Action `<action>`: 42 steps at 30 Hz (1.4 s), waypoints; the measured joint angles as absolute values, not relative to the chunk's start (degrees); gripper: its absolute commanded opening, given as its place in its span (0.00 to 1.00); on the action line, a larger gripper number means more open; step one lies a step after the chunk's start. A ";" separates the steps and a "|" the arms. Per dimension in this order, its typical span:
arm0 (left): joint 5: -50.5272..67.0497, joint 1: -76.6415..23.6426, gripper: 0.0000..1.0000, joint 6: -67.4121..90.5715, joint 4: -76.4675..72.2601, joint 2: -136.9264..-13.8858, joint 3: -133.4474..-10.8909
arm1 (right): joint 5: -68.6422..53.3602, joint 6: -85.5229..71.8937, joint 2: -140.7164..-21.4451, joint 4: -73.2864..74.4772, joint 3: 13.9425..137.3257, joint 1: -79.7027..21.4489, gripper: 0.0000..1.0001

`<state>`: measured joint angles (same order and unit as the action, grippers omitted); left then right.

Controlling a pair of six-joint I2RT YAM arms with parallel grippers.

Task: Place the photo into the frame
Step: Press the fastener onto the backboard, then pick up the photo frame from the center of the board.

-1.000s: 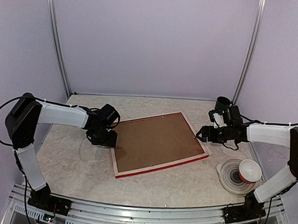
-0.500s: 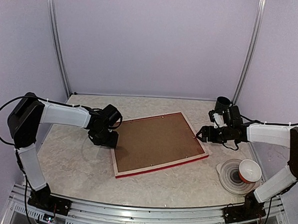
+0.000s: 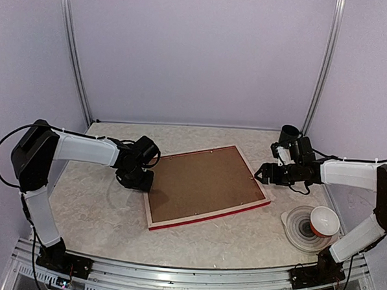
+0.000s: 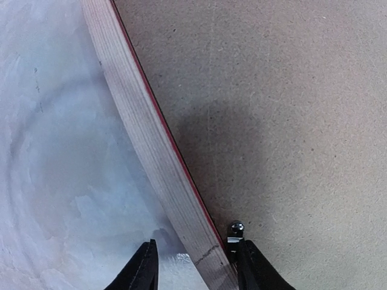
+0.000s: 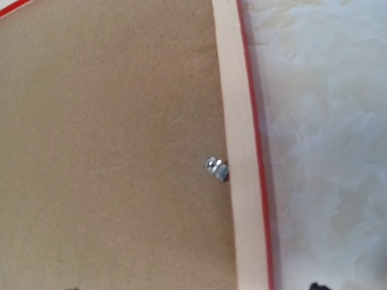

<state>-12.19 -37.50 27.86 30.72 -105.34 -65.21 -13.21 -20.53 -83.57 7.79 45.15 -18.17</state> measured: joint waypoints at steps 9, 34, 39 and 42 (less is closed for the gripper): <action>-12.71 -37.30 0.22 27.90 30.13 -105.41 -65.12 | -13.26 -20.53 -83.57 7.81 45.15 -18.17 0.81; -17.08 -36.29 0.99 29.36 29.06 -93.03 -62.59 | -14.46 -20.69 -82.13 6.96 43.72 -18.17 0.99; -17.76 -42.13 0.99 23.73 29.30 -95.44 -65.82 | -14.33 -21.10 -81.12 6.37 43.44 -18.17 0.99; -18.13 -46.89 0.99 18.09 28.99 -96.68 -69.69 | -15.05 -21.54 -81.12 6.17 43.44 -18.17 0.99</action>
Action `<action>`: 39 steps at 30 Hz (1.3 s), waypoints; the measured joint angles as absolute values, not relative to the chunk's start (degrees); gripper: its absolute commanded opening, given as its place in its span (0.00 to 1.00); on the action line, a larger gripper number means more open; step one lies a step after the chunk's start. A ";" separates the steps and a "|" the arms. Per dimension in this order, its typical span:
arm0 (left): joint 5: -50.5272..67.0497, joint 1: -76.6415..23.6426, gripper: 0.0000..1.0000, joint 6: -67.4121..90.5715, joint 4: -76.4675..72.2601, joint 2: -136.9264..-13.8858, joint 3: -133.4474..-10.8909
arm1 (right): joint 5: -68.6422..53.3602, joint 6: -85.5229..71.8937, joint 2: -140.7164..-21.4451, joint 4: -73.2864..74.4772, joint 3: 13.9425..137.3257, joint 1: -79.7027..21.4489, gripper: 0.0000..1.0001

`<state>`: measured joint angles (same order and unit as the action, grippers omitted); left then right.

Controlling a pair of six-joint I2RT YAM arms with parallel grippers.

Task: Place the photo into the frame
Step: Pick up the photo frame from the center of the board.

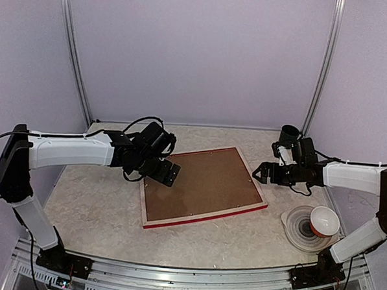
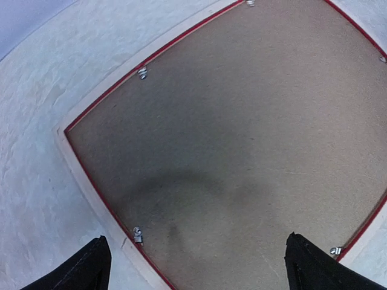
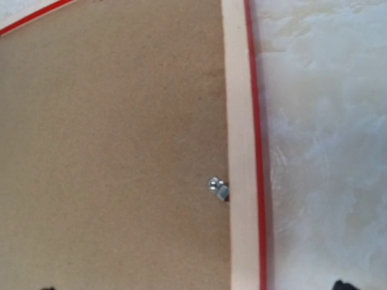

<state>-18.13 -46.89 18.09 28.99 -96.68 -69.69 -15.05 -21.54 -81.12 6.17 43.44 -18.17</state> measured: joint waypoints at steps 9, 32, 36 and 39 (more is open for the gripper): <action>-9.26 -54.39 0.98 -1.06 27.90 -100.33 -81.65 | -15.75 -22.20 -80.93 6.57 43.33 -18.15 0.99; -7.42 -63.13 0.77 -16.80 49.76 -128.51 -107.98 | -11.38 -22.15 -69.95 16.58 43.24 -17.45 0.99; -6.44 -63.51 0.77 -16.51 49.98 -128.51 -107.15 | -11.22 -22.15 -69.95 16.88 43.33 -17.41 0.99; -6.22 -64.01 0.74 -16.29 50.61 -128.53 -106.61 | -11.11 -22.15 -69.95 16.91 43.33 -17.37 0.99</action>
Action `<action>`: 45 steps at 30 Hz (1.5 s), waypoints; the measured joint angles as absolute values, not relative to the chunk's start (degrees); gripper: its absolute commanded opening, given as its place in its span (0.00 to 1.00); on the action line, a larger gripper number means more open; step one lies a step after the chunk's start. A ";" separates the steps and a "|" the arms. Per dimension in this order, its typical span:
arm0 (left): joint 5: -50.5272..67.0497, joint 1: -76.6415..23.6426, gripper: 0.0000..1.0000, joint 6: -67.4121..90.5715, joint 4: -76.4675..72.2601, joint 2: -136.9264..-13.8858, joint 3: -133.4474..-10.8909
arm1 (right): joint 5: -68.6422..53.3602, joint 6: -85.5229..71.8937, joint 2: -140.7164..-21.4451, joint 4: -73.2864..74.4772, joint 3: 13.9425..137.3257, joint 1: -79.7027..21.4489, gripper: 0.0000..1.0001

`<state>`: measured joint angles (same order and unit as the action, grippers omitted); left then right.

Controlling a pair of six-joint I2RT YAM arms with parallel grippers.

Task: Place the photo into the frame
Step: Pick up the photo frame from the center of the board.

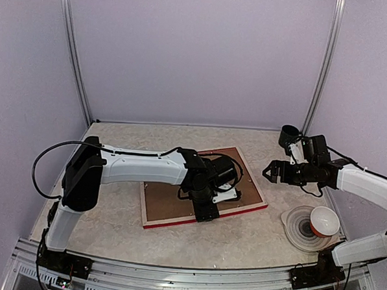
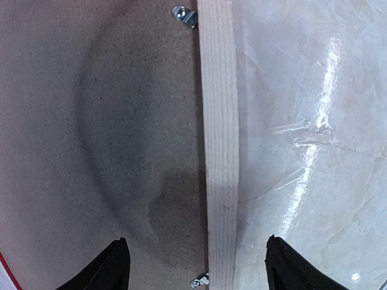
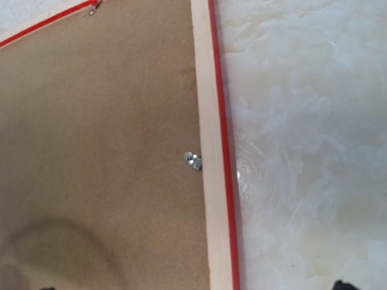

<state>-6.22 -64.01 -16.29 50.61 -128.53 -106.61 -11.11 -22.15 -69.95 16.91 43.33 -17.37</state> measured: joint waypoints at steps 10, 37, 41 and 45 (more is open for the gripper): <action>-6.22 -64.49 0.64 -15.86 51.07 -130.28 -106.41 | -10.81 -21.96 -69.93 16.93 43.33 -17.06 0.99; -1.67 -63.20 0.00 -13.98 51.94 -131.41 -107.22 | -8.54 -19.44 -68.23 19.90 46.68 -15.55 0.99; 0.97 -62.13 0.00 -12.99 52.86 -131.55 -108.49 | -7.57 -18.94 -67.77 20.34 47.29 -15.11 0.99; 4.01 -60.64 0.00 -10.79 52.97 -131.52 -111.15 | -6.96 -18.83 -67.46 20.36 47.53 -14.76 0.99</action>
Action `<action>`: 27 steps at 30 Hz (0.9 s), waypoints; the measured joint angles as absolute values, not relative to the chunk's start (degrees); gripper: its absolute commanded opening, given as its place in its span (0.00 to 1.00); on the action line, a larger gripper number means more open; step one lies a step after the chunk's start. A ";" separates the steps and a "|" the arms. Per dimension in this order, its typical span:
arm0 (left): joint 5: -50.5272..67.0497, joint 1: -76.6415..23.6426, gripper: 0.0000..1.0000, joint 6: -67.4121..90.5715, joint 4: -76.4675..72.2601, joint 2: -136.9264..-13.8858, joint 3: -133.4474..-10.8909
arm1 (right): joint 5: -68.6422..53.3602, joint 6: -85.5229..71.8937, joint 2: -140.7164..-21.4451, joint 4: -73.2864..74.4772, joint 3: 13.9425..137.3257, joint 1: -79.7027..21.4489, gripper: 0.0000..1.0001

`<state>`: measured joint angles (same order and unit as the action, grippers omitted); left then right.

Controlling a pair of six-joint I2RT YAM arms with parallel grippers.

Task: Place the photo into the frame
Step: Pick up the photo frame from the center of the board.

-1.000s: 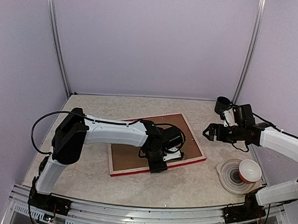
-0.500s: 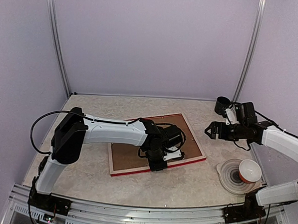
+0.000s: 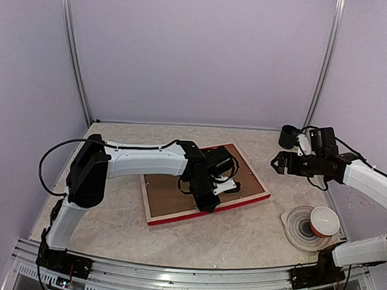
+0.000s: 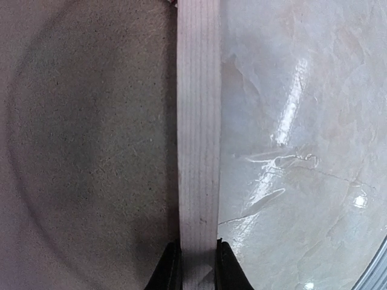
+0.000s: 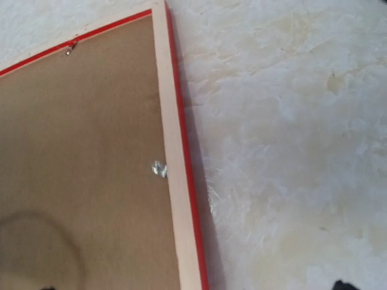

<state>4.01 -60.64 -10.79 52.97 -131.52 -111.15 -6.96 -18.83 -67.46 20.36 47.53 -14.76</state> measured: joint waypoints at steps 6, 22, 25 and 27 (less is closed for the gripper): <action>7.84 -58.08 0.00 -7.09 52.86 -130.43 -113.97 | -9.96 -17.30 -64.40 19.68 47.48 -14.57 0.99; 13.69 -52.73 0.00 3.01 54.06 -127.68 -120.60 | -24.36 -16.08 -53.63 10.00 42.00 -15.70 0.99; 13.67 -52.03 0.00 4.58 54.06 -127.00 -120.60 | -23.09 -22.68 -57.12 9.89 42.04 -15.73 0.99; 13.63 -51.66 0.00 5.58 54.06 -126.45 -120.62 | -23.62 -28.29 -58.67 7.84 41.25 -15.75 0.99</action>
<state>13.63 -51.66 5.58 54.06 -126.45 -120.62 -23.62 -28.29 -58.67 7.84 41.25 -15.75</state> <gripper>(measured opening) 0.142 0.992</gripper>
